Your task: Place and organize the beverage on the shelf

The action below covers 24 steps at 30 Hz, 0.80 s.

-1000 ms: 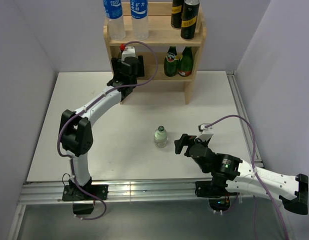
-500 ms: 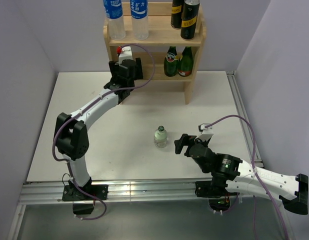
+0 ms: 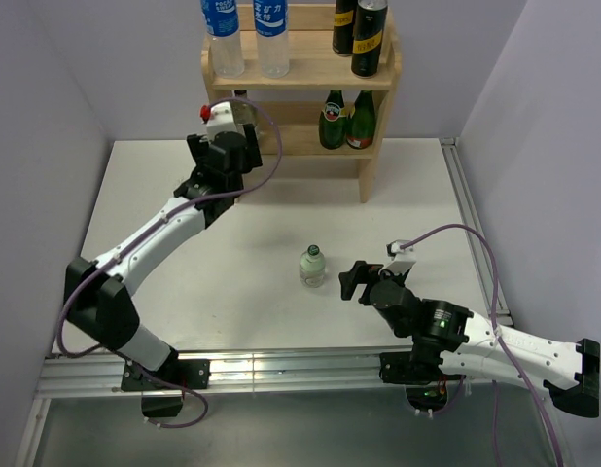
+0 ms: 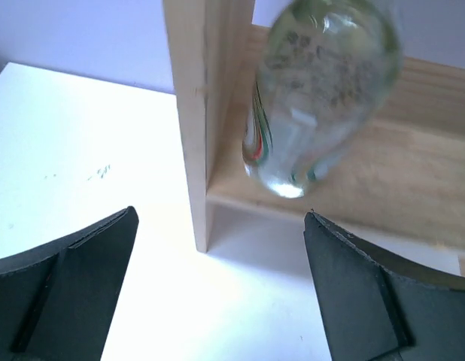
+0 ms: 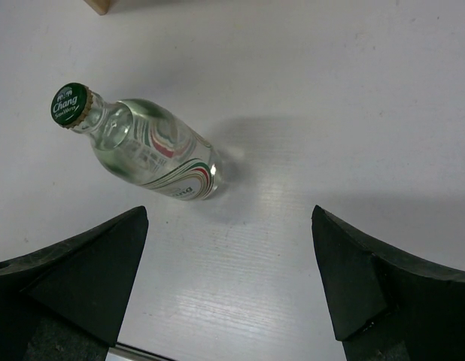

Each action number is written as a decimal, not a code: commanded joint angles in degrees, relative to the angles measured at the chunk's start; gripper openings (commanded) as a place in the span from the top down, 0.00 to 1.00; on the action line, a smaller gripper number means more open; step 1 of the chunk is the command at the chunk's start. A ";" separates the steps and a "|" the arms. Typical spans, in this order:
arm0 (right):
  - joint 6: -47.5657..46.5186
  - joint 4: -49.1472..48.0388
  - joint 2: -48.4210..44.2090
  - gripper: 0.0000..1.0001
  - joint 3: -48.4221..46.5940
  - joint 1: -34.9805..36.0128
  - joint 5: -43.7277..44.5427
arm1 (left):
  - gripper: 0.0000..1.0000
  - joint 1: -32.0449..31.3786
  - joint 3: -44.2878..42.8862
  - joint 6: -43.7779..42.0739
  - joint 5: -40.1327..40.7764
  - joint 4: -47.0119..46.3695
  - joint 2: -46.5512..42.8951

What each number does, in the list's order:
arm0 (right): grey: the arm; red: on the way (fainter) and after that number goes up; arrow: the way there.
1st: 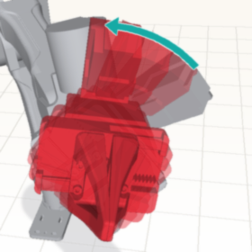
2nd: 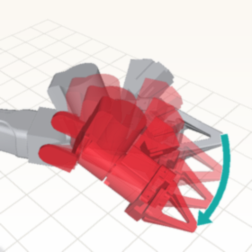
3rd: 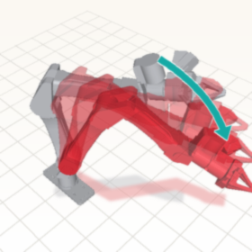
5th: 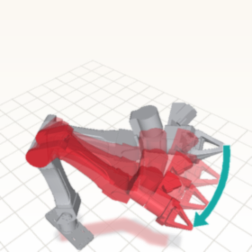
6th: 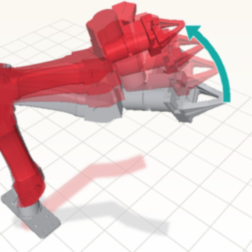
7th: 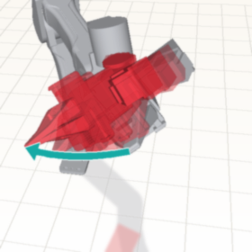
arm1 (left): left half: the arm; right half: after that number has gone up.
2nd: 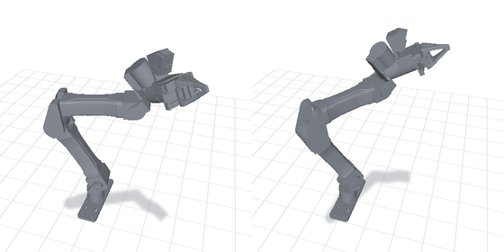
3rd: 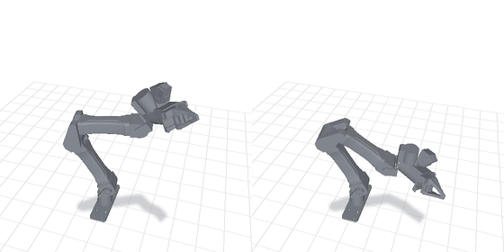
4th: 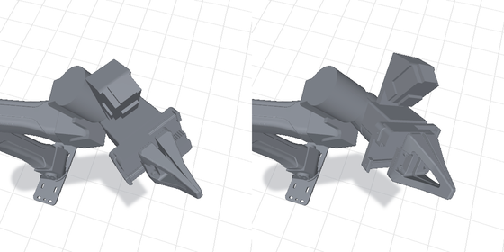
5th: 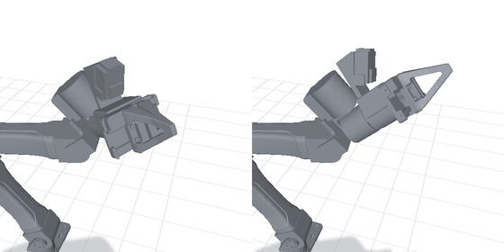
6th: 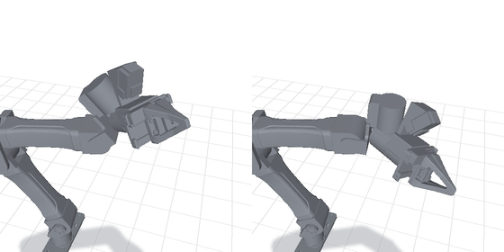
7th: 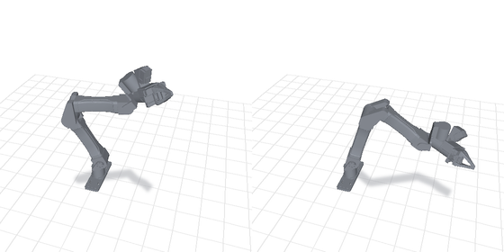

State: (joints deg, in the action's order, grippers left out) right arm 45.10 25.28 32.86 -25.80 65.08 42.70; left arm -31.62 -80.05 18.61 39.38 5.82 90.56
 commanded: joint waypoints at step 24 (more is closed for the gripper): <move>0.60 -1.28 -0.26 0.04 -0.12 0.66 2.57 | 0.01 -41.51 55.71 12.59 -13.62 -28.39 -26.77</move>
State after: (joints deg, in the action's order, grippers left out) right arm 45.10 25.30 32.42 -25.80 65.39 43.09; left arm -72.51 -25.02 30.96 30.04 -10.55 59.83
